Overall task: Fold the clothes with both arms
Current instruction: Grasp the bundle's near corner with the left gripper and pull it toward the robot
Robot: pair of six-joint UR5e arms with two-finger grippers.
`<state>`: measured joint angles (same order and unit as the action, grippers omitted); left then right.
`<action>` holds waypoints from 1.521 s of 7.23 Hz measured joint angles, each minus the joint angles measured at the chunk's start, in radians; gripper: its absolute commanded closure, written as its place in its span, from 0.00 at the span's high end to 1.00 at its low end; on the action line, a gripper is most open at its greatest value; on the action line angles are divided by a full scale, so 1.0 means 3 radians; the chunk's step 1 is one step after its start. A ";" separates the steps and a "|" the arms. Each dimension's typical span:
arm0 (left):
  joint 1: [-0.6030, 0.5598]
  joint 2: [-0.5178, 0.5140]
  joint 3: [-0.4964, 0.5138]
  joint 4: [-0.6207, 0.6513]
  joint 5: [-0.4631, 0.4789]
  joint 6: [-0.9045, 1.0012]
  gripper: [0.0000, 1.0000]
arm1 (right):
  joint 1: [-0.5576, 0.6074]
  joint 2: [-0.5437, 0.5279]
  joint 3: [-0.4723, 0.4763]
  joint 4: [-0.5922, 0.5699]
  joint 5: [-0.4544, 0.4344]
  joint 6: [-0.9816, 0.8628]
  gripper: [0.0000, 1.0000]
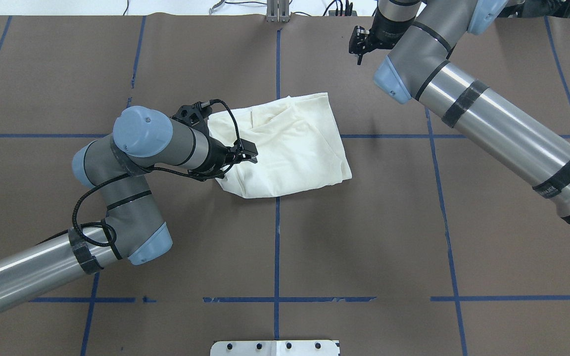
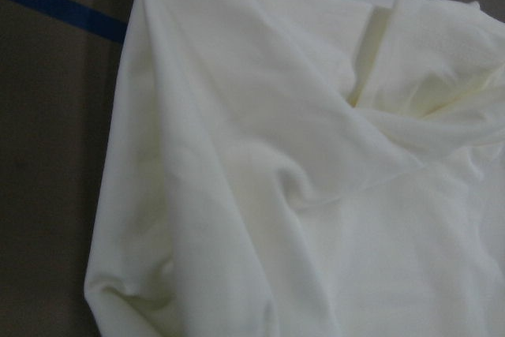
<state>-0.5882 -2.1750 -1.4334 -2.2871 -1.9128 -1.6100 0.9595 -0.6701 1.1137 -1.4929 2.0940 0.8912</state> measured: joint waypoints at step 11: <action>0.0005 -0.0154 0.0225 -0.0069 -0.0007 0.0016 1.00 | -0.0008 -0.0021 0.0000 0.0001 -0.0006 0.0000 1.00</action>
<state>-0.5868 -2.2211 -1.3658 -2.3080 -1.9149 -1.6051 0.9572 -0.6764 1.1137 -1.4926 2.0920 0.8912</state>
